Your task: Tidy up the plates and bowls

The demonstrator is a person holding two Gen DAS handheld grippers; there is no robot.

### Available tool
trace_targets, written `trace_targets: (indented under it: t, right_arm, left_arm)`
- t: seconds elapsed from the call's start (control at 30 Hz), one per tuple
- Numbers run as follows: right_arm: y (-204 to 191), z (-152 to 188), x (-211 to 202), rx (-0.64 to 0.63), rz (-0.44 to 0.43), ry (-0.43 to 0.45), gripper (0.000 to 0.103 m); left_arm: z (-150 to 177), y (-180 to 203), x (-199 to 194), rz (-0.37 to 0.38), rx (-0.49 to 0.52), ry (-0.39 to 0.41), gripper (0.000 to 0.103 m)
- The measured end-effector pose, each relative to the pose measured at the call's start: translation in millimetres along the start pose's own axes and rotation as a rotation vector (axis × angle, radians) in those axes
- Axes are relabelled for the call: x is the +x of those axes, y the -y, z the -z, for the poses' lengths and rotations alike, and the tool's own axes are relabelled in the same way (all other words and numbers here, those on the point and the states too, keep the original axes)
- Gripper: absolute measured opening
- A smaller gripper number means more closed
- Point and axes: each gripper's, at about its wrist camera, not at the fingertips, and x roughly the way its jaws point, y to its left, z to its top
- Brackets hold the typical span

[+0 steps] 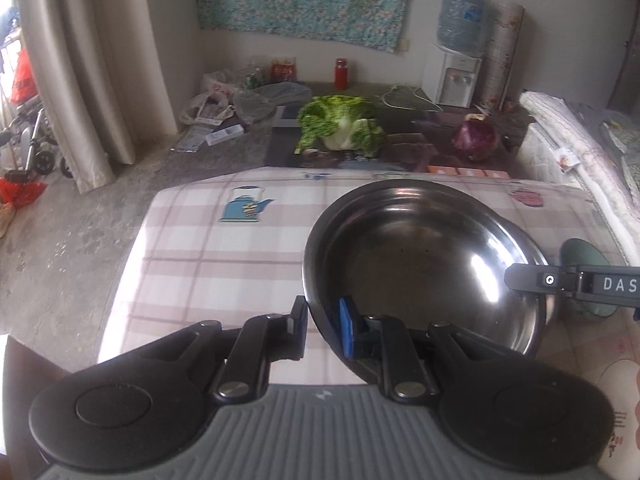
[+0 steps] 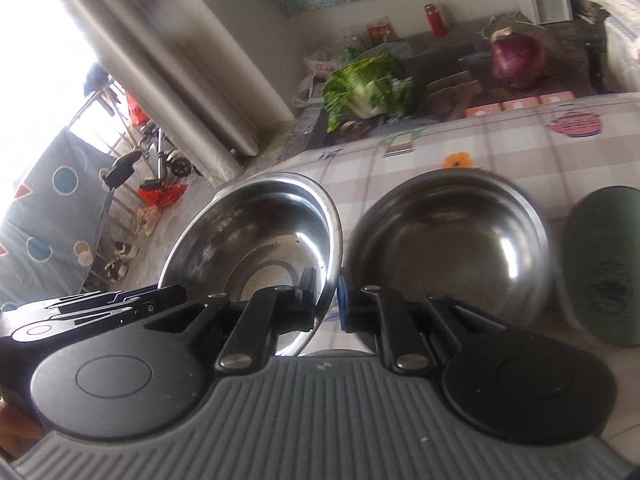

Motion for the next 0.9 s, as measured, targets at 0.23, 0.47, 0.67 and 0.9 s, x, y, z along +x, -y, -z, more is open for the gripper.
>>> trace_targets:
  t: [0.23,0.47,0.67,0.9]
  right_arm:
    - [52.8,-0.3,-33.8,0.067,0.063,0.031,0.01]
    - [91.9,-0.4,-31.2,0.118,0.093,0.022,0.012]
    - [104.6,-1.1,-19.4,0.145,0.093,0.012,0.014]
    - [106.8,-1.4,-9.7,0.139,0.083,0.01,0.031]
  left_arm:
    - [-9.4,54.4,31.0,0.049,0.048,-0.053,0.019]
    - [-7.3,79.0,58.8,0.058,0.057,-0.102,0.019]
    - [-10.8,85.8,63.9,0.046,0.066,-0.106,0.023]
    - [-12.4,91.1,58.0,0.042,0.083,-0.08,0.032]
